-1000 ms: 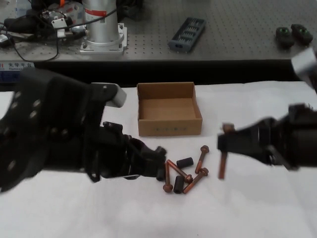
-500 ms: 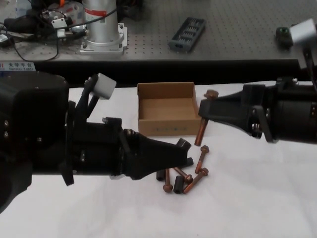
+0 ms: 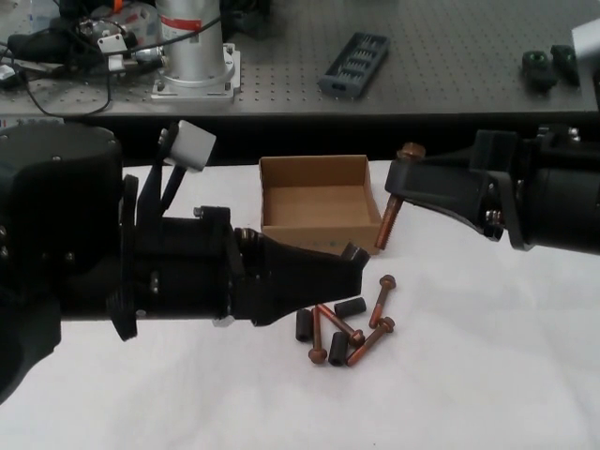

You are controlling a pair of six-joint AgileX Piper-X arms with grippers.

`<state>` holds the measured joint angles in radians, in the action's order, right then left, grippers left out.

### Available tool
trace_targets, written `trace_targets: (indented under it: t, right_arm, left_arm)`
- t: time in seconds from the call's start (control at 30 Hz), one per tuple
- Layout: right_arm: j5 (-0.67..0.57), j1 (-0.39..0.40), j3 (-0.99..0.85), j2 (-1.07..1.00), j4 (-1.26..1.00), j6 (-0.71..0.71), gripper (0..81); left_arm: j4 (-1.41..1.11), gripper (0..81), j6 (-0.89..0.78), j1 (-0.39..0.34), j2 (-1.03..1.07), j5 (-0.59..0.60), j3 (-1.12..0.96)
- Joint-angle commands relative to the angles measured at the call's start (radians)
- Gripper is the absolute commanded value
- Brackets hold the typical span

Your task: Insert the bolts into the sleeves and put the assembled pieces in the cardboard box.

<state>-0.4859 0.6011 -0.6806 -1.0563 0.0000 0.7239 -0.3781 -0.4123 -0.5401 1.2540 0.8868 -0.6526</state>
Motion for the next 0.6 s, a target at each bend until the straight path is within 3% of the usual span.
trace_targets:
  t: [0.0, 0.23, 0.43, 0.57]
  right_arm:
    - [-0.002, -0.005, -0.013, -0.004, -0.023, 0.001, 1.9]
    - [-0.004, -0.005, -0.013, -0.004, -0.038, 0.024, 1.9]
    - [-0.024, -0.005, -0.013, -0.004, -0.065, 0.024, 1.9]
    - [-0.034, -0.005, -0.013, -0.004, -0.065, 0.037, 1.9]
  left_arm:
    - [-0.066, 0.6, -0.038, -0.003, -0.011, 0.017, -0.001]
    - [-0.073, 0.6, -0.044, -0.003, -0.011, 0.017, -0.001]
    - [-0.073, 0.6, -0.044, -0.045, -0.011, 0.017, -0.001]
    - [-0.073, 0.6, -0.034, -0.064, -0.011, -0.041, -0.001]
